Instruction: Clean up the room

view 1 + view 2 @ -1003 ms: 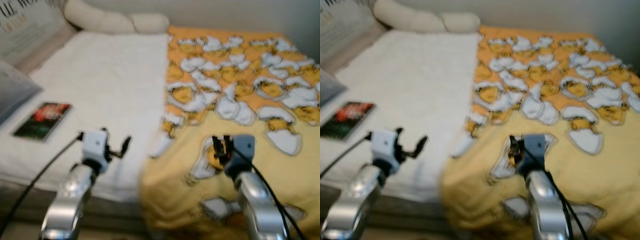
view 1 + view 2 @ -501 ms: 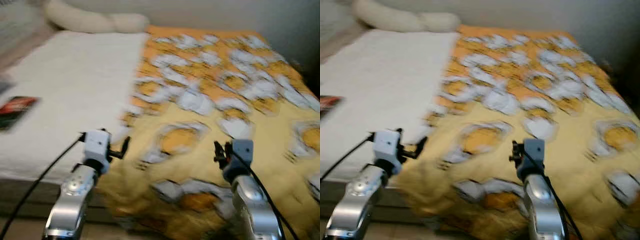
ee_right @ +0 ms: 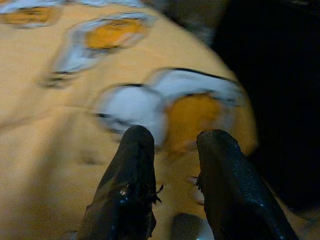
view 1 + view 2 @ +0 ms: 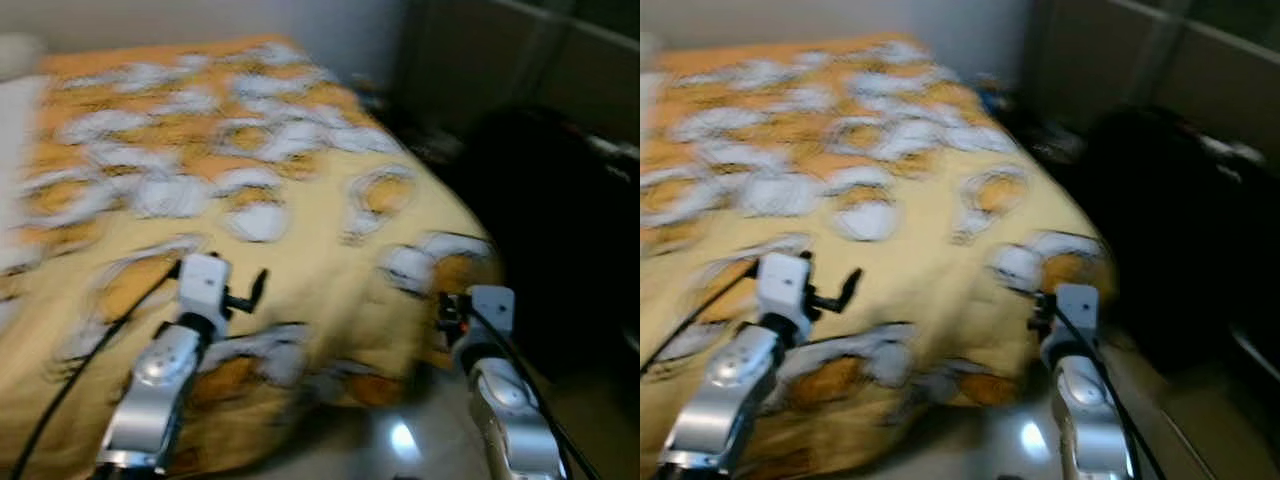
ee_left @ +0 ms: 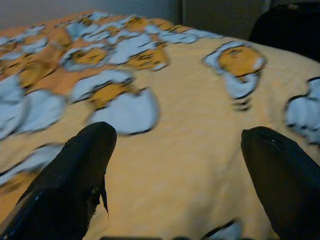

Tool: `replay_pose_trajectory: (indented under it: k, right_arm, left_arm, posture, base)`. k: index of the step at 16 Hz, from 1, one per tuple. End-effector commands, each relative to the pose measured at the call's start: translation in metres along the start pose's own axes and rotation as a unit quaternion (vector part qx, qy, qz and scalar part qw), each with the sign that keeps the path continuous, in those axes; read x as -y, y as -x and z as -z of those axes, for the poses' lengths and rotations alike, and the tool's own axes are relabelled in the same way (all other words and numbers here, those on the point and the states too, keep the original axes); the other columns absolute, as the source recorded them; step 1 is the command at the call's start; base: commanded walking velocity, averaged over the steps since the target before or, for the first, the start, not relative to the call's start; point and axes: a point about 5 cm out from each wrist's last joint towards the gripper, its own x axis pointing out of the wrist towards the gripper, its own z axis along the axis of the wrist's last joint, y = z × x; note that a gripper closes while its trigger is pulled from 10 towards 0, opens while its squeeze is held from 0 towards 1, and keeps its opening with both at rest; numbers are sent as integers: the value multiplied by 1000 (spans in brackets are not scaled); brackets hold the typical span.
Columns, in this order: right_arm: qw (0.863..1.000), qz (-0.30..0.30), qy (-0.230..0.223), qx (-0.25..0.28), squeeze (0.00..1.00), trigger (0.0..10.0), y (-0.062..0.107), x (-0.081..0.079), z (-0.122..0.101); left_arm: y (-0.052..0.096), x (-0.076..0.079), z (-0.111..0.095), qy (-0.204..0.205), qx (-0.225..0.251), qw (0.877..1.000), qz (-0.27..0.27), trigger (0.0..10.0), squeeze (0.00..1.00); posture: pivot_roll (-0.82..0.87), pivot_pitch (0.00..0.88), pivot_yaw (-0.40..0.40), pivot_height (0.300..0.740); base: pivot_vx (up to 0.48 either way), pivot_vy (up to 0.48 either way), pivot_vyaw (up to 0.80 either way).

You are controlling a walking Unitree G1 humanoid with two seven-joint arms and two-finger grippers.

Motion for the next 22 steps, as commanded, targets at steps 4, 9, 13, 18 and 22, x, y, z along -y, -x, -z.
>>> replay_pose_trajectory:
  k: [4,9,13,18,22]
  right_arm:
    - [1000,28,-3,-5,0,10000,0,11,2]
    - [1000,22,8,4,0,10000,-4,9,0]
    - [1000,23,6,-2,0,10000,-8,8,-1]
    - [1000,20,4,-7,0,10000,-8,5,2]
    - [1000,18,-7,0,0,10000,-5,2,4]
  left_arm:
    - [-9,7,-6,6,22,1000,7,10000,0]
    - [-18,9,-4,10,24,1000,18,10000,0]
    - [-23,8,-4,11,28,999,16,10000,0]
    - [-27,6,-2,10,30,999,16,10000,0]
    - [-22,3,6,5,20,999,26,10000,0]
  posture:
    - [-23,0,13,740]
    - [-34,0,9,740]
    - [-38,0,4,740]
    - [-41,0,5,740]
    - [-43,0,4,740]
  base:
    - [0,-204,-797]
    - [255,0,0]
    - [408,0,-422]
    - [433,0,-788]
    - [434,0,-756]
